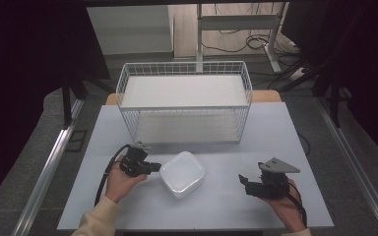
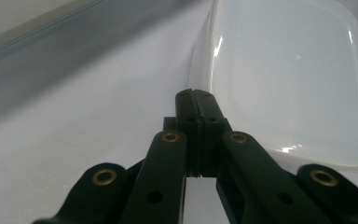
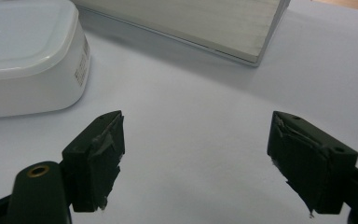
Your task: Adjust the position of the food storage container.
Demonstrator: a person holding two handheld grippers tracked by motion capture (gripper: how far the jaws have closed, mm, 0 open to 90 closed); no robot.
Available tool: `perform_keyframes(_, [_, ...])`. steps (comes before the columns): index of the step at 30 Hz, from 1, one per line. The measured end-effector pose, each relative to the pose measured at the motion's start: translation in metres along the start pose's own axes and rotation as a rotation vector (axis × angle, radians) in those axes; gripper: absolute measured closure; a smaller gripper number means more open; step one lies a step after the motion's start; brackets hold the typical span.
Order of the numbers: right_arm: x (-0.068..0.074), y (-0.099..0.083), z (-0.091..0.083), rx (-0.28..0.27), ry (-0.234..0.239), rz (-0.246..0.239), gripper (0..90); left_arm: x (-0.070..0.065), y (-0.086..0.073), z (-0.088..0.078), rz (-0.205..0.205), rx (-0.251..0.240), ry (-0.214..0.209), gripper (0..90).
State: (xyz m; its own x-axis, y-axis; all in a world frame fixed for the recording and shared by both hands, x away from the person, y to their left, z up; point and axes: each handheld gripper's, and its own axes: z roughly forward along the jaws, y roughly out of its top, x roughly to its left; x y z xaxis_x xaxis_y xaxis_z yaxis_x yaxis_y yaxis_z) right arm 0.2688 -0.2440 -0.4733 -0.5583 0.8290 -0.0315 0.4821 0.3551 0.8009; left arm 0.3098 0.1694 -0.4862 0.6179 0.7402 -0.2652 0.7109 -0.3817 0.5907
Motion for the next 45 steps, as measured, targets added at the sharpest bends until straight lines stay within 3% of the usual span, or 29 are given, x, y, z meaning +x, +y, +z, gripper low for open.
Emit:
perform_keyframes(10, [0.002, 0.002, -0.001, -0.016, 0.022, 0.017, 19.0, -0.008, -0.005, -0.001, 0.021, 0.004, -0.023, 89.6])
perform_keyframes(28, [0.0, 0.001, -0.001, -0.009, 0.009, 0.009, 19.0, -0.025, -0.01, 0.001, 0.058, 0.02, -0.075, 89.6])
perform_keyframes(45, [0.0, 0.001, -0.001, -0.007, 0.004, 0.0, 19.0, -0.053, -0.012, 0.013, 0.12, 0.055, -0.116, 89.5])
